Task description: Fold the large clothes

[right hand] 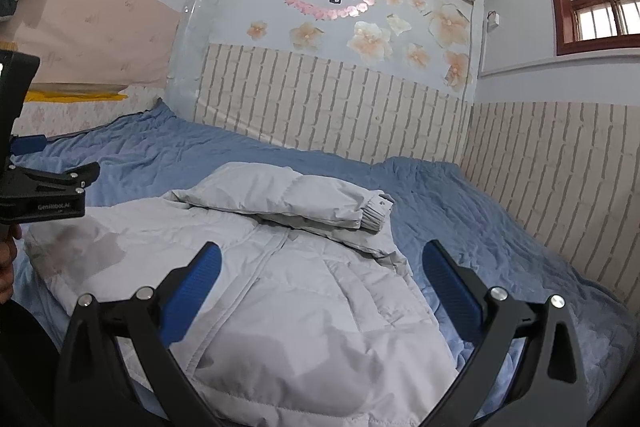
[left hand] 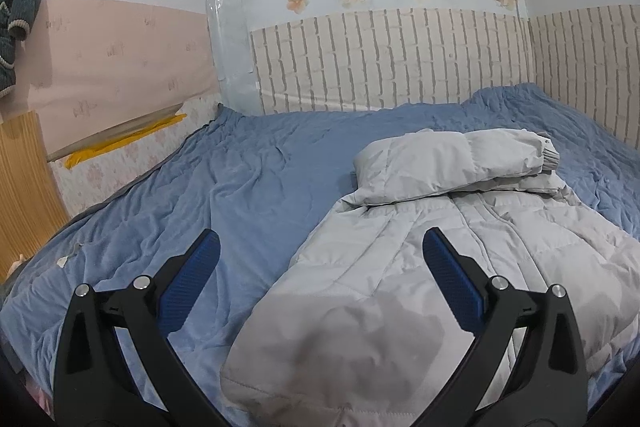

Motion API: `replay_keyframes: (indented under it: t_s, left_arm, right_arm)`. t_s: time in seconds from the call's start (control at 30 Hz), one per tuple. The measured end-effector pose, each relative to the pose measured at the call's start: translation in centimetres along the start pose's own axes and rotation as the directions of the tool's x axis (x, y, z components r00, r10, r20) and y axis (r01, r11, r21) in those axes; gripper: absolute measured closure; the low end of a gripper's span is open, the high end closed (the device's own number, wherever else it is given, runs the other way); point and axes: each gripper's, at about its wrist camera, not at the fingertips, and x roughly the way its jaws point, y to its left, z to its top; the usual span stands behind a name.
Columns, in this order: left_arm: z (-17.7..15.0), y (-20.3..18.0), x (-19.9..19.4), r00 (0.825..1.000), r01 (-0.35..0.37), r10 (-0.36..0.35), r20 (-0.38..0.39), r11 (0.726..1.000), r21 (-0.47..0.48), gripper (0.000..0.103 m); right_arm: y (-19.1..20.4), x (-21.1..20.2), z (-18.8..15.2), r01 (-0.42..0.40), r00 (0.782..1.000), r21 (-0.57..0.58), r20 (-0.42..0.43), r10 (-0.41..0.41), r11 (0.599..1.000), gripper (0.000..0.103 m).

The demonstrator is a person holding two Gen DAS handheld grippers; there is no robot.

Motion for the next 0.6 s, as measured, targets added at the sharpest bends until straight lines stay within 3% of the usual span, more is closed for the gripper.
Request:
replay_keyframes:
  t_s: [0.6]
  left_arm:
    - [-0.13, 0.53, -0.58, 1.0, -0.003, 0.003, 0.006, 1.0, -0.017, 0.003]
  right_arm:
    - [0.09, -0.09, 0.07, 0.002, 1.0, -0.017, -0.001, -0.002, 1.0, 0.003]
